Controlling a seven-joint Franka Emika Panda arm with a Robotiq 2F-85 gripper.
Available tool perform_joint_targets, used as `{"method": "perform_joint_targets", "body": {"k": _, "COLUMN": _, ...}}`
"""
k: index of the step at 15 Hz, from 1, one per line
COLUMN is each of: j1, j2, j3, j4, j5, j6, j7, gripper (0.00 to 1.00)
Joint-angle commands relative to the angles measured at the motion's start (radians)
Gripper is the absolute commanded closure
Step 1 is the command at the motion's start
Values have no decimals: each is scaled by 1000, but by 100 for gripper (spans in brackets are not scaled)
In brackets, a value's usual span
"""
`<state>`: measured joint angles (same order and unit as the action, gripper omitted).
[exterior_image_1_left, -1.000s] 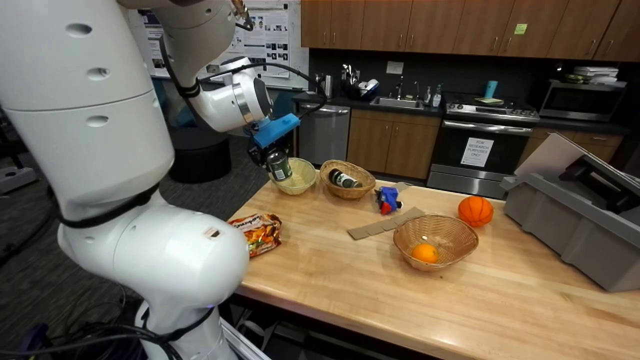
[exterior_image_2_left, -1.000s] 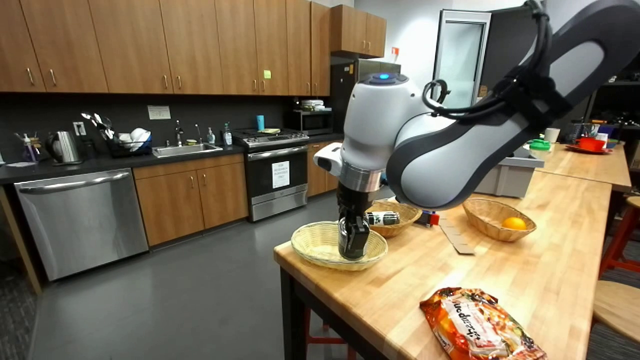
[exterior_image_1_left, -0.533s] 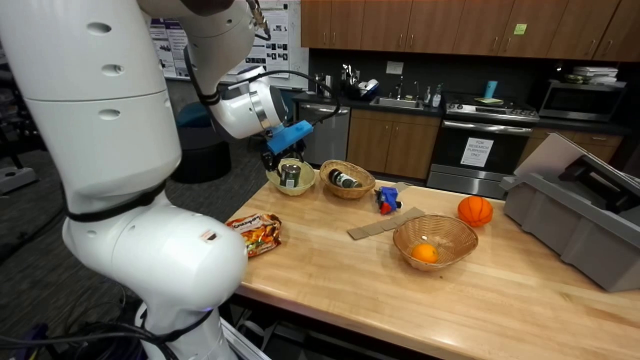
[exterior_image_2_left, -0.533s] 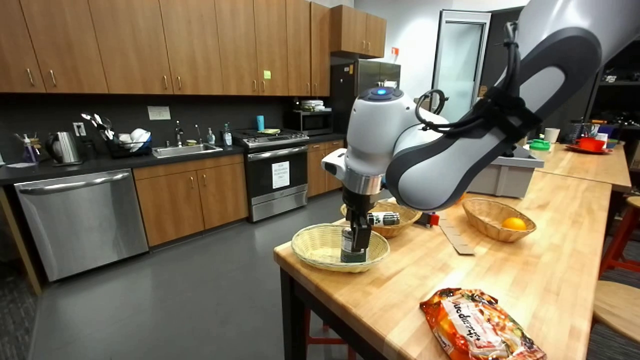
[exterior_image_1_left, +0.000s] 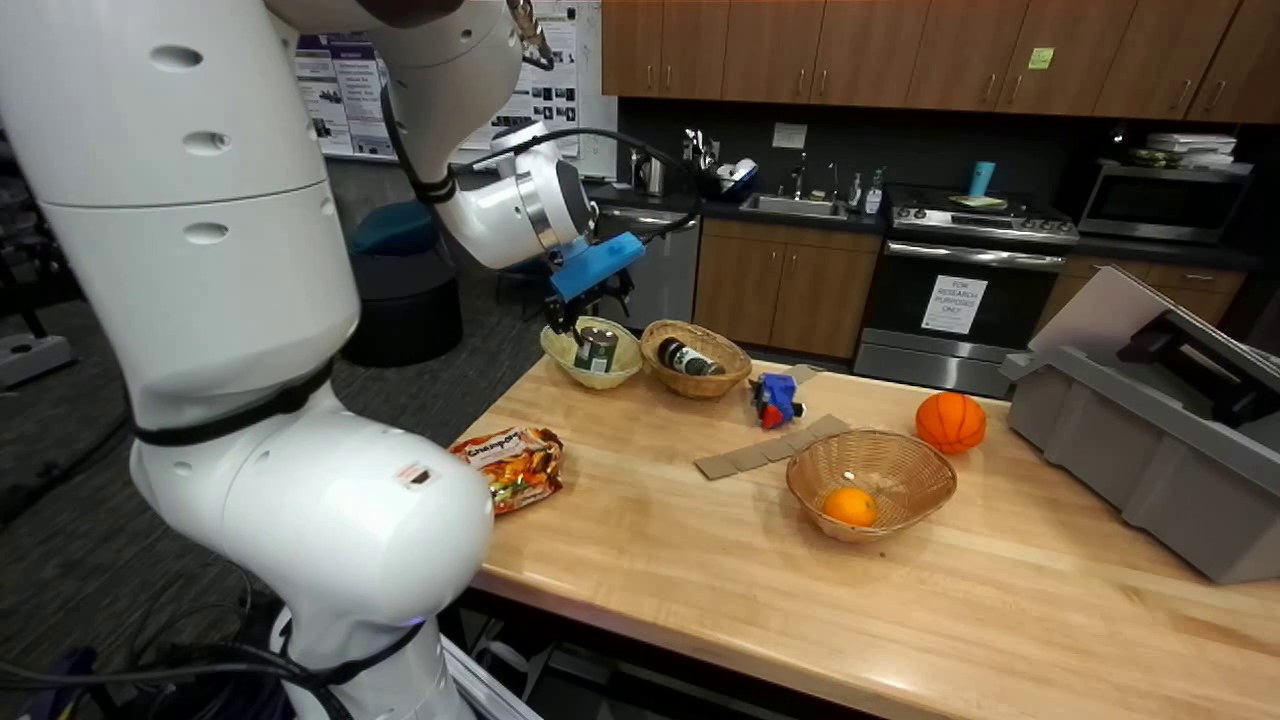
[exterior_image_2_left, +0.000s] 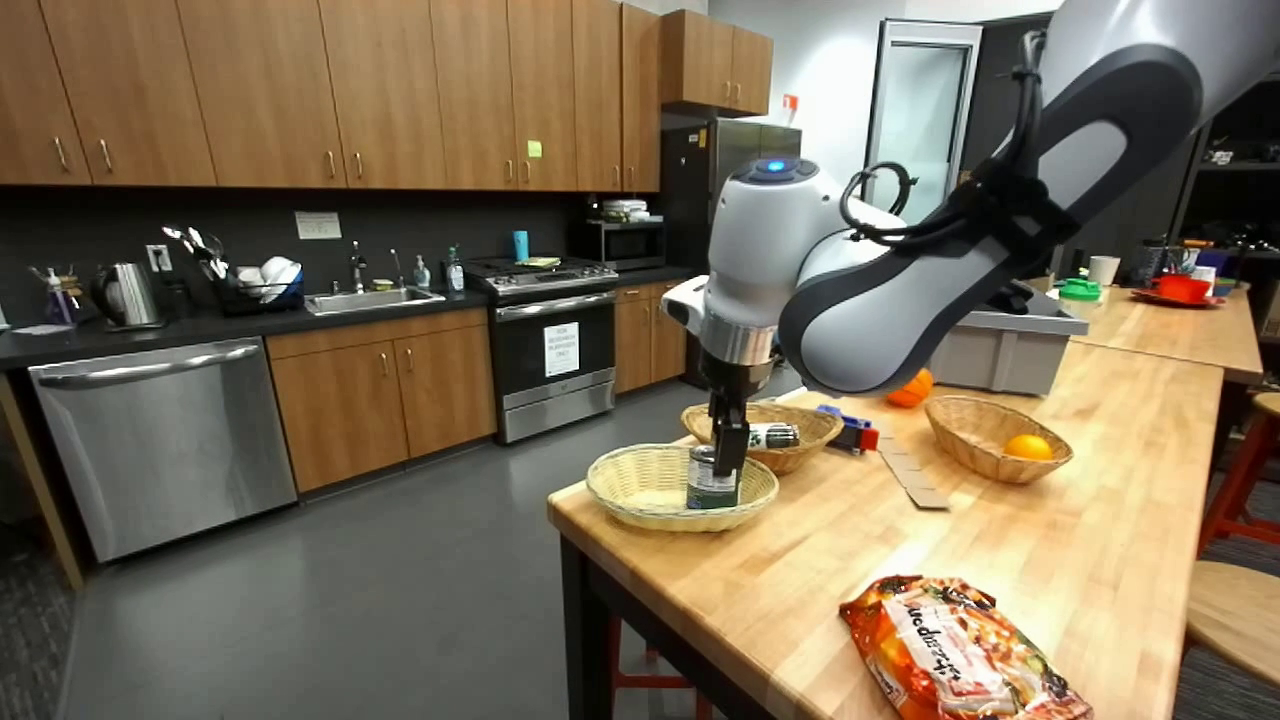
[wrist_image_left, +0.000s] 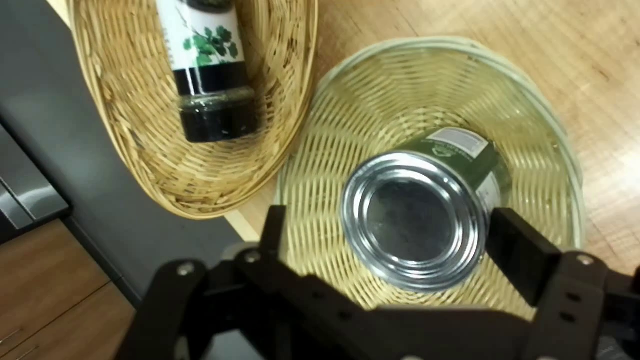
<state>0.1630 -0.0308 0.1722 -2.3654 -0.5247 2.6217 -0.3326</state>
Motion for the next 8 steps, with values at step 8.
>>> {"method": "perform_joint_targets", "body": {"k": 8, "j1": -60, "j2": -282, "j3": -10, "j4": -86, "j5": -31, "j6": -122, "j7": 110, "gripper": 0}}
